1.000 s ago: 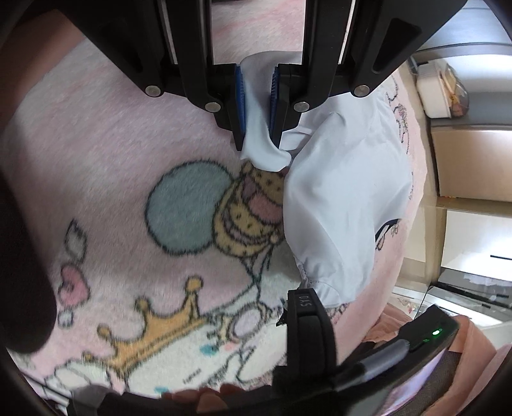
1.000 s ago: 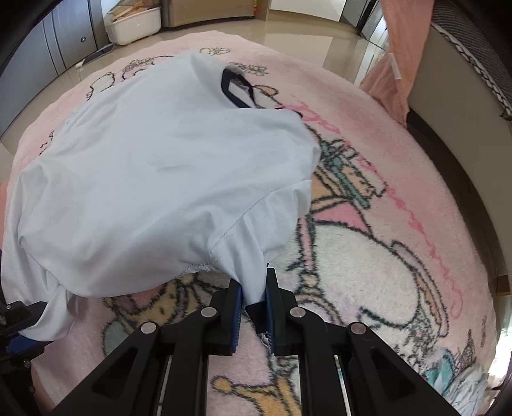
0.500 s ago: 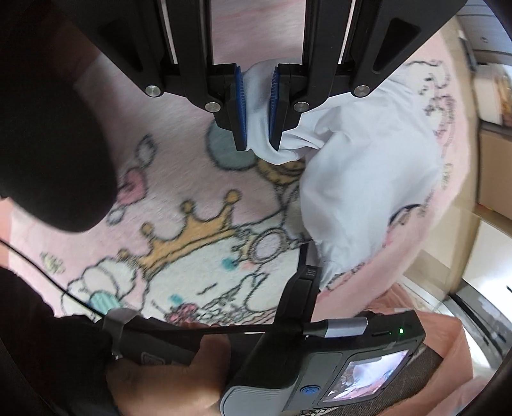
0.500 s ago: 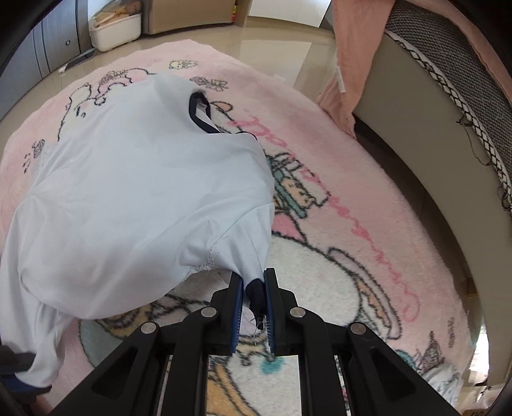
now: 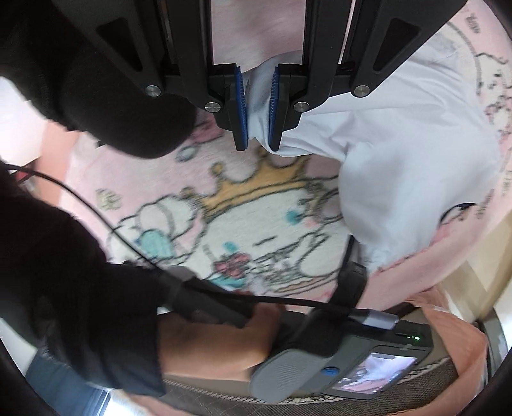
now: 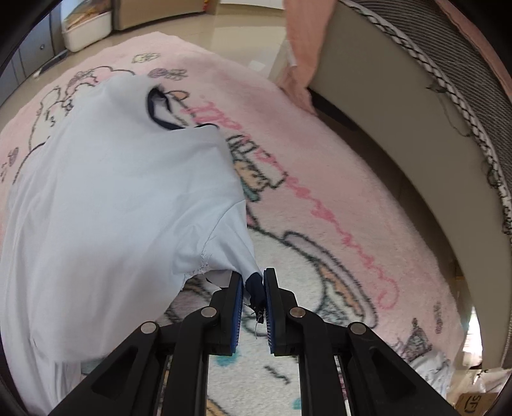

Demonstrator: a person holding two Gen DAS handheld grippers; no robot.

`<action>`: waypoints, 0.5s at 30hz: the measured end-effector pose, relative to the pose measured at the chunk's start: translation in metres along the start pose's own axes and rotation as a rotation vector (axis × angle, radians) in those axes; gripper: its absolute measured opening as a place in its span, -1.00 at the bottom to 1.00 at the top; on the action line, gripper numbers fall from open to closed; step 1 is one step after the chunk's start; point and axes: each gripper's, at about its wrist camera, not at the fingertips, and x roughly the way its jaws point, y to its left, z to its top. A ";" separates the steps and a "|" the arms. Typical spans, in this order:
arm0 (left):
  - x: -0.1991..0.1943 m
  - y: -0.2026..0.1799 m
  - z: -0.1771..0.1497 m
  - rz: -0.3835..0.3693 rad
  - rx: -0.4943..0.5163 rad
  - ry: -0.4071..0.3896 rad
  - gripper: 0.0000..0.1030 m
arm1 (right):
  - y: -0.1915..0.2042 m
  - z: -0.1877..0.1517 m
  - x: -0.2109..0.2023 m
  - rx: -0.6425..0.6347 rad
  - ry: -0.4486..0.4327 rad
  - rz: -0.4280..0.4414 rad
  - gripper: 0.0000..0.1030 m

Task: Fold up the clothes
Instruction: 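Drag the held shirt across the rug with both grippers to spread it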

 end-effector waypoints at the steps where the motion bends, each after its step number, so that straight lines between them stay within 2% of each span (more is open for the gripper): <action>1: -0.001 -0.003 0.001 -0.025 0.004 -0.005 -0.79 | -0.003 0.001 0.000 -0.001 -0.001 -0.016 -0.80; 8: 0.007 -0.021 0.006 -0.071 0.039 0.012 -0.79 | -0.040 0.006 0.003 0.105 -0.002 -0.079 -0.80; 15: 0.014 -0.029 0.000 -0.130 0.045 0.046 -0.79 | -0.056 0.010 0.023 0.098 0.025 -0.167 -0.81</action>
